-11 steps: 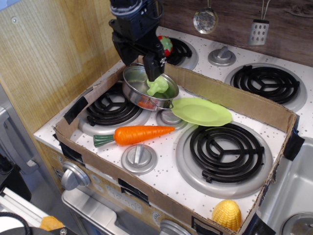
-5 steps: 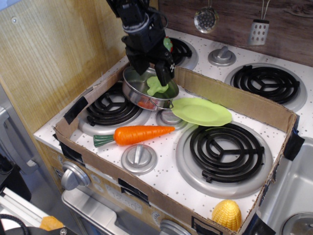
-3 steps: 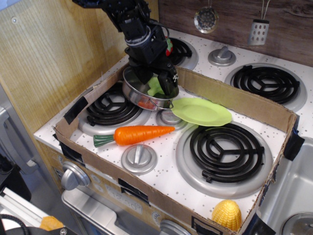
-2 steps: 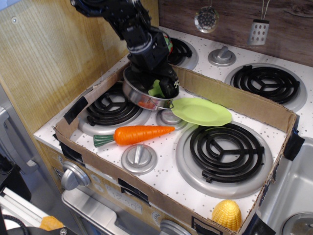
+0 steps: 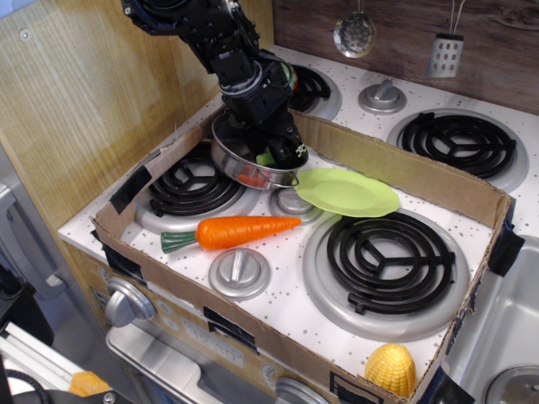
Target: Take broccoli out of pan
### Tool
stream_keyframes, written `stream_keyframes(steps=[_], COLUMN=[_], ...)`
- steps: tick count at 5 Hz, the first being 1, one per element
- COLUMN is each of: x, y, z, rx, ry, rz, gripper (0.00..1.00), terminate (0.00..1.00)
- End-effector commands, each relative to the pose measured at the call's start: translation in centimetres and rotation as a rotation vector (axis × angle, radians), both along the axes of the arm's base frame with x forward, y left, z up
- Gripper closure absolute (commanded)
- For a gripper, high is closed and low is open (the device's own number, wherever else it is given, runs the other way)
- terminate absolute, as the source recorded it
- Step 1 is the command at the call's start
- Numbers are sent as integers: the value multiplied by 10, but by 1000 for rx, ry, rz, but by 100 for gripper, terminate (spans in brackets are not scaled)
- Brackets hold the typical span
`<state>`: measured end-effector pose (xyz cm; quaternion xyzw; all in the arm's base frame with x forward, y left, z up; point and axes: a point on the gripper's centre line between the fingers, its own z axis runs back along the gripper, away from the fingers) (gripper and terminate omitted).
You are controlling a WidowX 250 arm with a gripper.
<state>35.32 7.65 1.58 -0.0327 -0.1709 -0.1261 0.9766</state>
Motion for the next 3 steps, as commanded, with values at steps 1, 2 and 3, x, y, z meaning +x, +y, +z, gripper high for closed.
stream_keyframes(steps=[1,2,3], x=[2,-11,-22], y=[3,-3,-15], z=[48,85,112], rx=[90,224,278], ry=[22,17,60], rz=[3,18,60], gripper=[100,100,100], terminate=[0,0,0])
